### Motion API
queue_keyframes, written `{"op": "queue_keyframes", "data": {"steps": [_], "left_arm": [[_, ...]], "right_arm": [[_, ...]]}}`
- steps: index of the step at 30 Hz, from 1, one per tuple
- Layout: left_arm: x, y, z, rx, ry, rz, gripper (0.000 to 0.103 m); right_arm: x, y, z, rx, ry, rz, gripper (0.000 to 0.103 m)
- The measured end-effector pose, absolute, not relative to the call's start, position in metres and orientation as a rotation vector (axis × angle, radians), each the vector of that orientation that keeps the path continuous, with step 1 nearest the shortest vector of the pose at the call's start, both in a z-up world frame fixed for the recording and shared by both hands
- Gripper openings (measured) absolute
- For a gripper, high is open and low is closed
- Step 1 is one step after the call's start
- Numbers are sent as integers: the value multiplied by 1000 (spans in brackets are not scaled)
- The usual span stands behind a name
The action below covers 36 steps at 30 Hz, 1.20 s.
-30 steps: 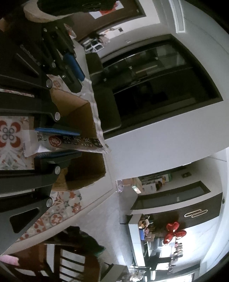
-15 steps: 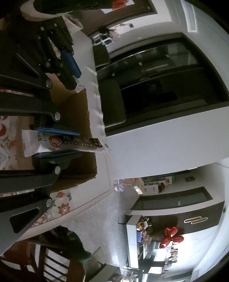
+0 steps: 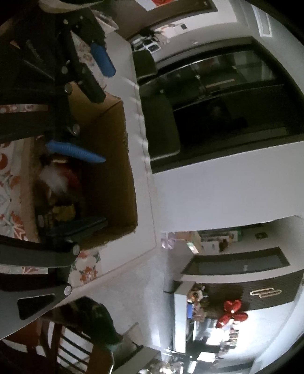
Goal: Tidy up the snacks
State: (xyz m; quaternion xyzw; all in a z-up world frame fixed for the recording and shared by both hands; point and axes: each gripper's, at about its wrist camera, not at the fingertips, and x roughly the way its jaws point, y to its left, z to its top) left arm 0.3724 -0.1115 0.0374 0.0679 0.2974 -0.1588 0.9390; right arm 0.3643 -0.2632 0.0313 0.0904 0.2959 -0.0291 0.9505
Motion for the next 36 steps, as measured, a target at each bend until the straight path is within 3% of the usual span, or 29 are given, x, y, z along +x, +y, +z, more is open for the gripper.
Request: {"op": "queue_keyframes", "data": {"steps": [5, 11, 15, 21, 36], "left_arm": [[339, -96, 50, 122, 520, -273, 92], [294, -78, 58, 124, 438, -221, 103], [265, -70, 63, 131, 409, -198, 103], [221, -56, 62, 114, 401, -173, 103], [124, -46, 47, 125, 397, -193, 103]], "right_arm": [[337, -259, 36, 175, 586, -92, 64], [293, -251, 42, 143, 558, -132, 79], [263, -248, 47, 144, 539, -142, 90], [214, -238, 52, 96, 493, -177, 95], [115, -221, 48, 86, 444, -160, 96]]}}
